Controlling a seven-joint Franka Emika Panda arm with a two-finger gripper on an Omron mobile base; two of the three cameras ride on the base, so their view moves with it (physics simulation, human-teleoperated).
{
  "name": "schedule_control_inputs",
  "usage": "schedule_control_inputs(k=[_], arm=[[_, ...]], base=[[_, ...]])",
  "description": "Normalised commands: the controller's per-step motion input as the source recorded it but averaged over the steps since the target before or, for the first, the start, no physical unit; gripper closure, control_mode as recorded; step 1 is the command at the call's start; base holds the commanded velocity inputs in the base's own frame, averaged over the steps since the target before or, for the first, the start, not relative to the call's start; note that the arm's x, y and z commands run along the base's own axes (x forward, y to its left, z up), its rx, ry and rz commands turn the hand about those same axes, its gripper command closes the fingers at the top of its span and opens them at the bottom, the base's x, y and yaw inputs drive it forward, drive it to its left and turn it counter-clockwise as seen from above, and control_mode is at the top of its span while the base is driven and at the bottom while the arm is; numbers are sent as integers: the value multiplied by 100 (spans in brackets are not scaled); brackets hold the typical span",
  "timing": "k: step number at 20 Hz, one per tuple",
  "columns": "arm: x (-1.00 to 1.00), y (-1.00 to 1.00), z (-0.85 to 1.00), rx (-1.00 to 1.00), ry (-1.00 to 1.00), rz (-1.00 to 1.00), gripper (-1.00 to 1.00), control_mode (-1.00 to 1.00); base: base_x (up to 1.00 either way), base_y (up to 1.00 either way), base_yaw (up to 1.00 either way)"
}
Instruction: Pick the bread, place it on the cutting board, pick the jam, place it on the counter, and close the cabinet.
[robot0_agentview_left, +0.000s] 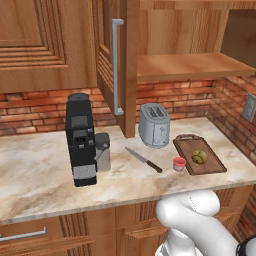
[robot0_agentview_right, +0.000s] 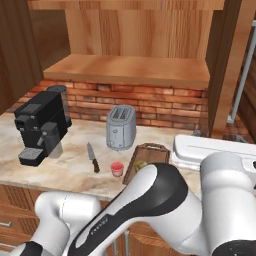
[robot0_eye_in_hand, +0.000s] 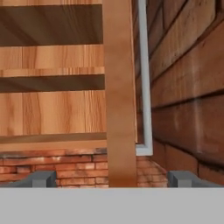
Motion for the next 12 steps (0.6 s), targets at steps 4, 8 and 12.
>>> schedule_control_inputs(k=[4, 8, 12], arm=[[14, 0, -10, 0, 0, 6, -100, -100], [13, 3, -7, 0, 0, 2, -100, -100], [13, 14, -6, 0, 0, 0, -100, -100]], base=[[0, 0, 0], [0, 0, 0], [0, 0, 0]])
